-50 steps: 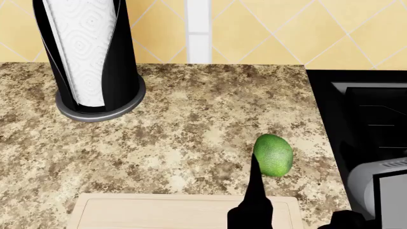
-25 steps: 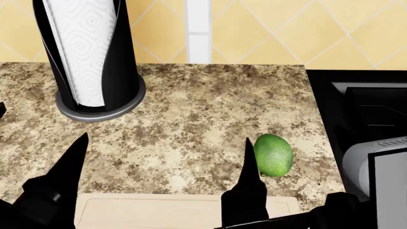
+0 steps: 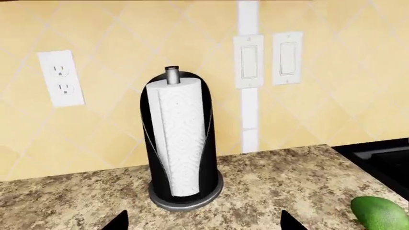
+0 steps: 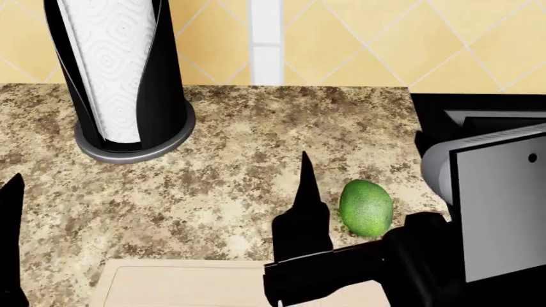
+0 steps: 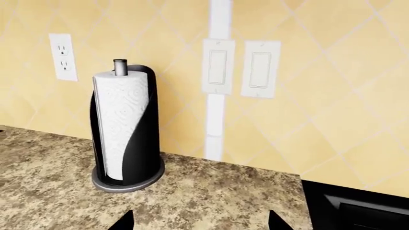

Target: Place the avocado, onion, tomato and bell pepper on the cutting board.

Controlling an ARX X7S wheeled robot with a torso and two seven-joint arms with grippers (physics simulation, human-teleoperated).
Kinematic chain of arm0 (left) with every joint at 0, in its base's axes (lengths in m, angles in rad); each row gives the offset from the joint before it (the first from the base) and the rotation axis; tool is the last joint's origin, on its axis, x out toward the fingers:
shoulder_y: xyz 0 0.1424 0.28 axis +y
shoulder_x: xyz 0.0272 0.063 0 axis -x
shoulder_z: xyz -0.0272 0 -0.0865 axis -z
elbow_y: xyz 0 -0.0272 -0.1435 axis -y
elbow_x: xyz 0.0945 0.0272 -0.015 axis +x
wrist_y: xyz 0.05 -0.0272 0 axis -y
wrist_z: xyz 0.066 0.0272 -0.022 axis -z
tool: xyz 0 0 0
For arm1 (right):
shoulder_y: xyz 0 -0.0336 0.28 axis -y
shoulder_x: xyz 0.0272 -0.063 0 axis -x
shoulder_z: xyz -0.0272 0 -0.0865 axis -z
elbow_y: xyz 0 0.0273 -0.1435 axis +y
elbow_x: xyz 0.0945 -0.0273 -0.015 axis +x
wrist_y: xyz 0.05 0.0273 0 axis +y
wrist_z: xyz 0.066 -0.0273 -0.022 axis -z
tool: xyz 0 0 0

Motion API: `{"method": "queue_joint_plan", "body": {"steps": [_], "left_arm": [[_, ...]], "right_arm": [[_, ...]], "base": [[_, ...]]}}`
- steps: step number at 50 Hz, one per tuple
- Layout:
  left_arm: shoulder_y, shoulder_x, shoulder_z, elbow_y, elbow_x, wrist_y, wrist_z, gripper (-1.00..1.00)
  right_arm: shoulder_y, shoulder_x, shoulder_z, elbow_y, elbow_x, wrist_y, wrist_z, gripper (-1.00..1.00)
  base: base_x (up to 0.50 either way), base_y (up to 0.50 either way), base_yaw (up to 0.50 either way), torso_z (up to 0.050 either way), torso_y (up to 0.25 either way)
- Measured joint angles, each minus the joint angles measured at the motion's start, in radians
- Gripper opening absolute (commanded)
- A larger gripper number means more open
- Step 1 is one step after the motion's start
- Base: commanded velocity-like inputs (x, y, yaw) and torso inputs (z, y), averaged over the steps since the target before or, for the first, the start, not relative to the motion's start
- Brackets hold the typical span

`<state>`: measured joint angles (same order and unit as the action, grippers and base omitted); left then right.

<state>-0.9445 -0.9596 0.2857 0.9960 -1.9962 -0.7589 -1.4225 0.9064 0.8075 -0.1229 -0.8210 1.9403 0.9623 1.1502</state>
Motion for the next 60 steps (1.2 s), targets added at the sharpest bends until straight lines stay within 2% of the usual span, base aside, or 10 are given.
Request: {"method": "queue_joint_plan", "body": {"steps": [7,14,20,26,33,41,50,60], "left_arm": [[0.201,0.028,-0.284,0.018,-0.161,-0.127,-0.084,1.0],[0.439,0.067,-0.634,0.027,-0.327,-0.262,-0.126,1.0],[0.648,0.161,-0.939,0.031,-0.459,-0.412,-0.145,1.0],[0.797,0.279,-1.156,0.034,-0.554,-0.55,-0.148,1.0],[0.903,0.395,-1.293,0.035,-0.61,-0.67,-0.148,1.0],[0.978,0.473,-1.367,0.036,-0.635,-0.741,-0.148,1.0],[1.051,0.509,-1.449,0.036,-0.666,-0.774,-0.148,1.0],[1.139,0.501,-1.6,0.036,-0.752,-0.789,-0.148,1.0]], "right_arm": [[-0.021,-0.018,0.001,0.009,-0.041,0.009,-0.043,1.0],[-0.031,-0.042,-0.011,0.011,-0.069,0.015,-0.069,1.0],[-0.031,-0.059,-0.024,0.014,-0.081,0.018,-0.081,1.0],[-0.03,-0.067,-0.033,0.016,-0.085,0.021,-0.091,1.0],[-0.027,-0.063,-0.036,0.02,-0.08,0.022,-0.099,1.0],[-0.027,-0.056,-0.036,0.019,-0.073,0.021,-0.106,1.0],[-0.026,-0.05,-0.038,0.014,-0.058,0.016,-0.102,1.0],[-0.022,-0.049,-0.046,0.01,-0.046,0.011,-0.095,1.0]], "base": [[0.0,0.0,0.0,0.0,0.0],[0.0,0.0,0.0,0.0,0.0],[0.0,0.0,0.0,0.0,0.0],[0.0,0.0,0.0,0.0,0.0],[0.0,0.0,0.0,0.0,0.0],[0.0,0.0,0.0,0.0,0.0],[0.0,0.0,0.0,0.0,0.0],[0.0,0.0,0.0,0.0,0.0]]}}
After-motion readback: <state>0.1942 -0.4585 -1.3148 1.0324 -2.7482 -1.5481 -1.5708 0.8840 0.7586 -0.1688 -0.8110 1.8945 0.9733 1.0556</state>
